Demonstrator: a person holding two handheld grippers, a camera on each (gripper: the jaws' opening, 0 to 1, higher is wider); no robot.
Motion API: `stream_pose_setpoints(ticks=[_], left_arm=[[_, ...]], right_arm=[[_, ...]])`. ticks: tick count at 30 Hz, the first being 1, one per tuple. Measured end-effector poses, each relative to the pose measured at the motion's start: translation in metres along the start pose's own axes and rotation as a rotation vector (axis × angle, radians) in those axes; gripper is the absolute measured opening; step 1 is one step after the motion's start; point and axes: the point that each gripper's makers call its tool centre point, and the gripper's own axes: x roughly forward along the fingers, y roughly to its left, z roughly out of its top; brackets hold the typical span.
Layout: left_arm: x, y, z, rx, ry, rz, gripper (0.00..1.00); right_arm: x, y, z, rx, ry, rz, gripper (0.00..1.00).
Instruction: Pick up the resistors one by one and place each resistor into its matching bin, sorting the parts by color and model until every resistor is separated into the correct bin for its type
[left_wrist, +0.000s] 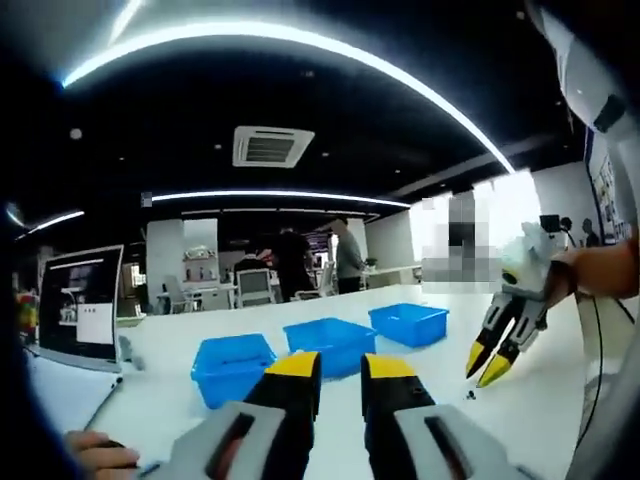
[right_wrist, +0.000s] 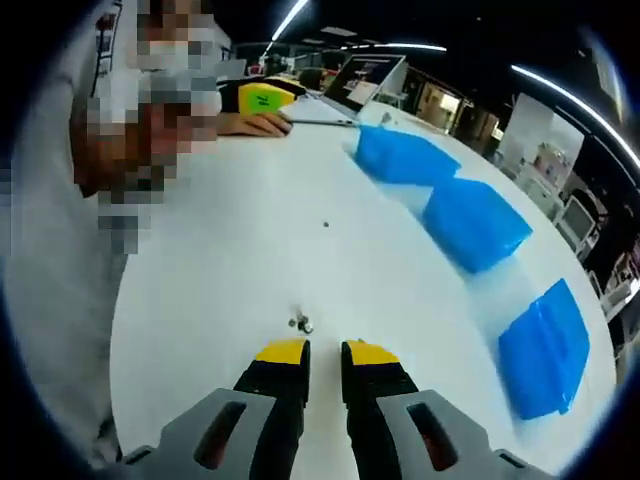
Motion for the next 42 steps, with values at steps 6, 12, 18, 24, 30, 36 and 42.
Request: stream_pose_setpoints(ticks=[6, 12, 18, 24, 30, 36, 42], left_arm=[[-0.001, 0.000, -0.003, -0.008, 0.004, -0.010, 0.19], [-0.001, -0.001, -0.010, -0.017, 0.022, -0.024, 0.19], [-0.001, 0.000, -0.014, -0.023, 0.030, -0.029, 0.19], [-0.003, -0.001, -0.018, -0.030, 0.032, -0.039, 0.19], [-0.011, 0.003, -0.016, -0.024, 0.028, -0.047, 0.19], [-0.015, 0.005, -0.017, -0.004, 0.031, -0.050, 0.18], [-0.021, 0.005, -0.011, -0.009, 0.020, -0.044, 0.18]], right_arm=[[0.007, 0.001, 0.005, 0.006, -0.003, 0.026, 0.12], [0.009, 0.003, 0.006, 0.064, 0.008, 0.032, 0.11], [0.009, 0.005, 0.006, 0.111, 0.033, 0.007, 0.12], [0.008, 0.006, 0.006, 0.133, 0.046, 0.007, 0.12], [-0.006, 0.003, 0.013, -0.247, 0.134, 0.123, 0.13], [-0.001, 0.011, 0.005, -0.711, 0.281, 0.329, 0.12], [0.010, 0.015, 0.006, -0.944, 0.354, 0.454, 0.12]])
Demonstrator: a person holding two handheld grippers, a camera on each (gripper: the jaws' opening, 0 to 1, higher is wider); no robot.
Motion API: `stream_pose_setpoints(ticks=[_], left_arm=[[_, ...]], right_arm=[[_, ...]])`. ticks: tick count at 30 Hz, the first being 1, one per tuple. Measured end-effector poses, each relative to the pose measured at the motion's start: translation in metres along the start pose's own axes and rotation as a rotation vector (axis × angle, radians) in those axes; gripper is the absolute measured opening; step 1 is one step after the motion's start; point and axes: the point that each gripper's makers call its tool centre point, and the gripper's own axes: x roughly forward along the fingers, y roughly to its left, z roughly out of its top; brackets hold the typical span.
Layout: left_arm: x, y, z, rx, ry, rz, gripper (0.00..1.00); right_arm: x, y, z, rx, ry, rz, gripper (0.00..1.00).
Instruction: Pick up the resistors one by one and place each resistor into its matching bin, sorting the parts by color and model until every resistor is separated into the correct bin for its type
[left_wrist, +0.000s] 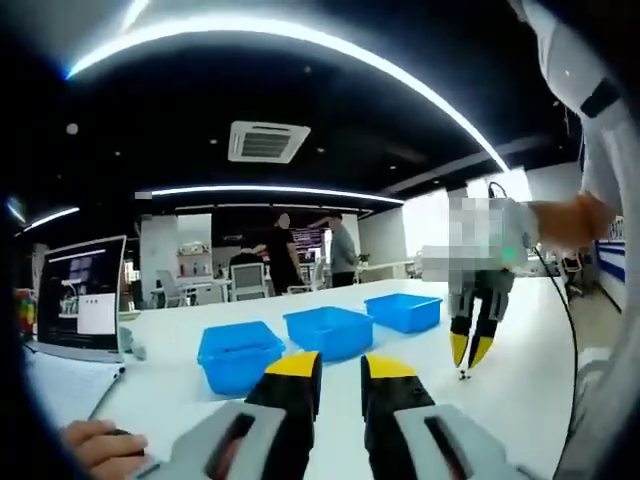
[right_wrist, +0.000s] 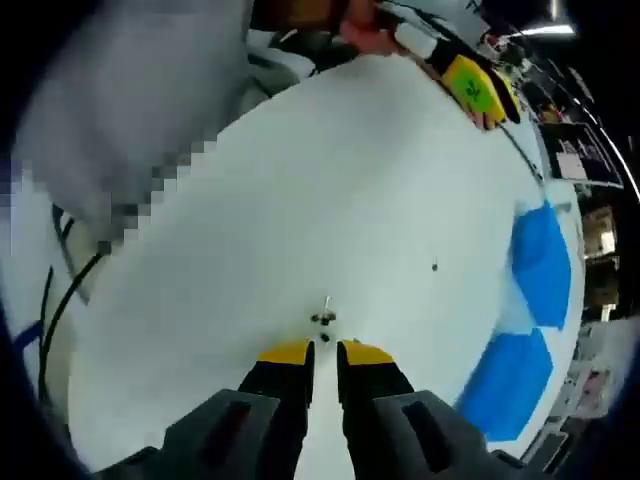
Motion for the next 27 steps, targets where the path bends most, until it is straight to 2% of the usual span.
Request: stream_pose_setpoints(ticks=[6, 9, 12, 15, 18, 20, 21, 24, 27], left_arm=[[-0.001, -0.004, 0.006, 0.003, -0.017, 0.003, 0.18], [-0.003, -0.007, 0.005, 0.013, -0.005, 0.004, 0.18], [-0.008, -0.012, 0.006, 0.024, 0.005, 0.003, 0.18], [-0.012, -0.017, 0.004, 0.031, 0.016, -0.002, 0.18], [-0.014, -0.021, 0.002, 0.034, 0.027, -0.005, 0.18], [-0.015, -0.026, 0.001, 0.032, 0.032, -0.010, 0.18], [-0.015, -0.028, 0.000, 0.033, 0.033, -0.014, 0.18], [-0.013, -0.033, -0.006, 0.034, 0.043, -0.034, 0.18], [-0.013, -0.034, -0.004, 0.041, 0.039, -0.043, 0.18]], right_arm=[[0.001, 0.002, -0.005, -0.095, 0.054, 0.086, 0.12], [0.005, 0.004, -0.003, -0.127, 0.042, 0.117, 0.11], [0.005, 0.012, -0.003, -0.128, 0.045, 0.166, 0.05], [0.005, 0.011, -0.004, -0.127, 0.039, 0.135, 0.05], [0.004, 0.007, -0.003, -0.077, 0.011, 0.070, 0.05], [0.001, 0.000, 0.002, 0.049, -0.084, -0.022, 0.05], [0.000, -0.001, 0.003, 0.082, -0.110, -0.046, 0.05], [-0.006, -0.009, 0.001, 0.277, -0.261, -0.165, 0.05], [-0.014, -0.016, 0.003, 0.396, -0.385, -0.266, 0.05]])
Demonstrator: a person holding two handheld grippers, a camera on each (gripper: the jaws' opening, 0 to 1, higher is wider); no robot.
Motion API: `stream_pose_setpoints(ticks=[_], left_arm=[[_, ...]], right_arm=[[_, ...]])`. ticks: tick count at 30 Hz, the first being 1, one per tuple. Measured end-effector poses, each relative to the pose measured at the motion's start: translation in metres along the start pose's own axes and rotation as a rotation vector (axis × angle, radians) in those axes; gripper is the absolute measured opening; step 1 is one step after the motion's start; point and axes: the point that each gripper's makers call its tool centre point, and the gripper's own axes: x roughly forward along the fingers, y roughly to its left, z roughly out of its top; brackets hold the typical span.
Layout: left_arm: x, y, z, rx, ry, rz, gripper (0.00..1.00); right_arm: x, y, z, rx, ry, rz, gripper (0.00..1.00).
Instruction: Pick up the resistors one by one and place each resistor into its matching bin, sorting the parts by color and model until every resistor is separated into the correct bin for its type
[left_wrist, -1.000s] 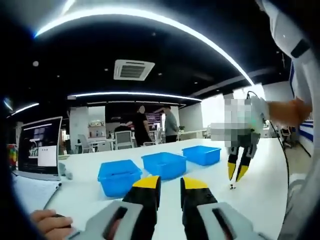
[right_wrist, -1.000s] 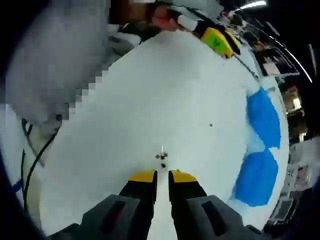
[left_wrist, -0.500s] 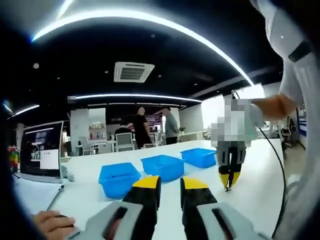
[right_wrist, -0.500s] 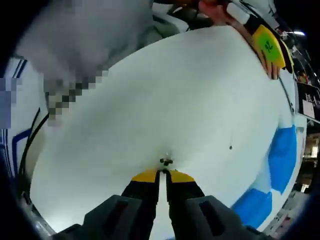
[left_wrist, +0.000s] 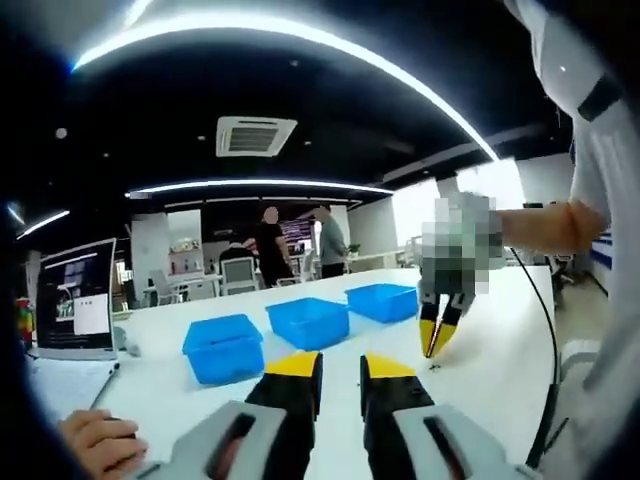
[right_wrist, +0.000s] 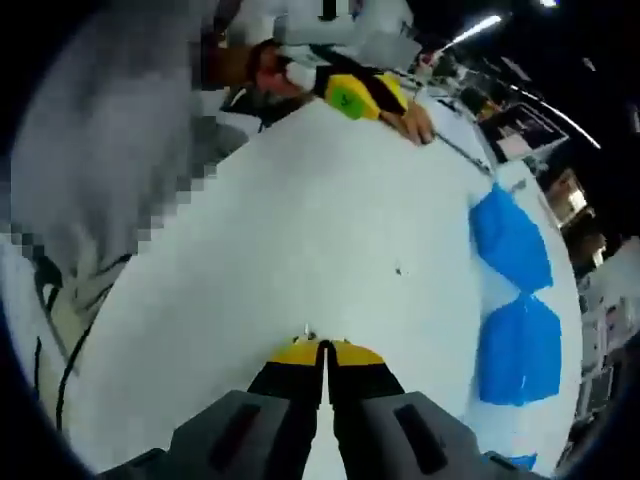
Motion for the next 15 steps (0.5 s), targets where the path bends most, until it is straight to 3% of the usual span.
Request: stream_pose_setpoints(ticks=[3, 6, 9, 15], left_arm=[[0.000, 0.002, 0.003, 0.007, -0.012, 0.002, 0.17], [-0.003, 0.017, 0.013, -0.004, -0.047, 0.077, 0.16], [-0.003, 0.022, 0.019, -0.030, -0.063, 0.086, 0.15], [-0.001, 0.018, 0.006, -0.066, -0.009, 0.077, 0.15]], right_arm=[[-0.008, -0.015, 0.015, 0.138, -0.162, -0.106, 0.05], [-0.019, -0.035, 0.022, 0.277, -0.321, -0.197, 0.05], [-0.025, -0.058, 0.023, 0.444, -0.459, -0.249, 0.05], [-0.040, -0.110, 0.038, 0.560, -0.634, -0.380, 0.05]])
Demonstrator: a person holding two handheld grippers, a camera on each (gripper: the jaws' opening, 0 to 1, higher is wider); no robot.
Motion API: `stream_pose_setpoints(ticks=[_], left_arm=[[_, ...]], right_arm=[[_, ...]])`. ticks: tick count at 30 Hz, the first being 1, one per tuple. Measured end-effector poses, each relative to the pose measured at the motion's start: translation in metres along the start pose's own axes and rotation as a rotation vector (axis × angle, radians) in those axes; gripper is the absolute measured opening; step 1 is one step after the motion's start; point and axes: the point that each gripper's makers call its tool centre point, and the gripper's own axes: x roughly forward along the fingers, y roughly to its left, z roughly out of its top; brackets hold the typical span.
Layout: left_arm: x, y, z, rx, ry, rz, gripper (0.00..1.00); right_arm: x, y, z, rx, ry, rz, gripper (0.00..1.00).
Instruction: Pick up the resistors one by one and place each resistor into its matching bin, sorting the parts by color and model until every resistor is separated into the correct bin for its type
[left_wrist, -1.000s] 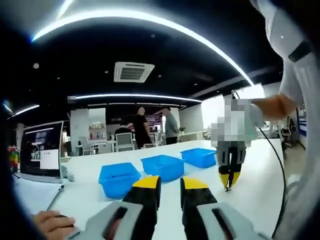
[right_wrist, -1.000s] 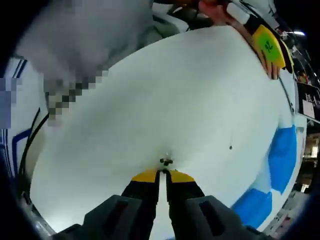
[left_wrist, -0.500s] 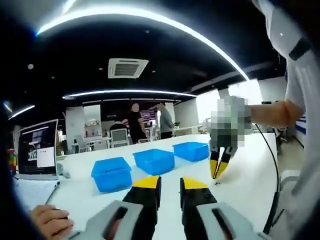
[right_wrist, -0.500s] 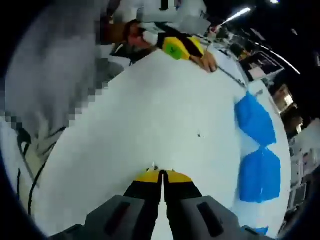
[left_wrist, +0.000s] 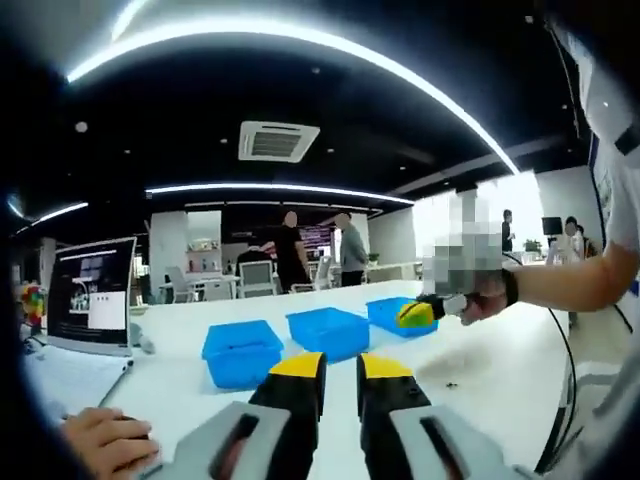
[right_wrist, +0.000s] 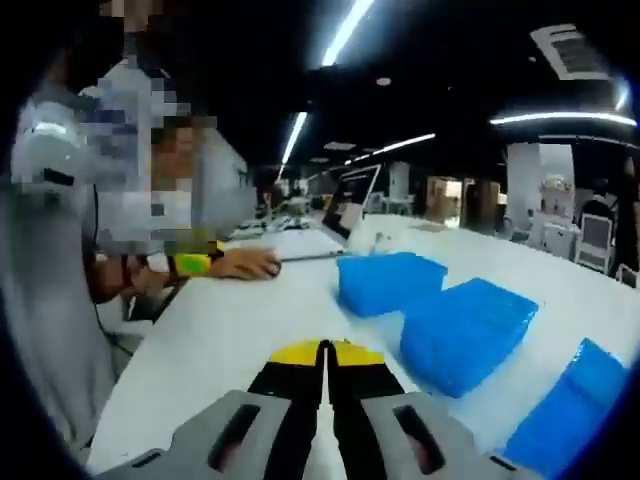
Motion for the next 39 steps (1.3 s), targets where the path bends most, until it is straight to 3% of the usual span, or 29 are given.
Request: stream_pose_setpoints(ticks=[3, 6, 9, 11, 16, 22, 23, 26, 33, 39], left_arm=[[-0.004, -0.005, -0.008, 0.023, 0.032, -0.032, 0.13], [-0.010, 0.010, -0.004, 0.023, 0.022, 0.012, 0.13], [-0.015, 0.021, 0.006, 0.028, -0.002, 0.033, 0.12], [-0.015, 0.024, 0.006, 0.024, -0.007, 0.041, 0.12], [-0.014, 0.027, 0.001, 0.007, -0.012, 0.060, 0.12], [-0.016, 0.016, -0.014, -0.038, 0.035, 0.026, 0.05], [-0.017, 0.013, -0.016, -0.035, 0.043, 0.021, 0.05], [-0.017, 0.006, -0.021, -0.031, 0.055, 0.013, 0.06], [-0.014, -0.006, -0.024, -0.039, 0.061, -0.008, 0.08], [-0.010, -0.007, -0.020, -0.041, 0.057, -0.014, 0.09]], right_arm=[[0.007, -0.020, 0.023, 0.002, -0.072, -0.074, 0.05], [0.006, -0.047, 0.053, 0.035, -0.181, -0.161, 0.05], [0.007, -0.073, 0.067, 0.017, -0.209, -0.237, 0.05], [0.010, -0.086, 0.067, -0.002, -0.192, -0.273, 0.05], [0.021, -0.115, 0.063, 0.060, -0.195, -0.294, 0.05], [0.036, -0.131, 0.039, 0.040, -0.090, -0.335, 0.05], [0.038, -0.133, 0.034, 0.049, -0.070, -0.328, 0.07], [0.037, -0.145, 0.027, 0.047, -0.054, -0.369, 0.30], [0.025, -0.146, 0.033, 0.107, -0.121, -0.368, 0.30], [0.026, -0.138, 0.031, 0.076, -0.098, -0.340, 0.28]])
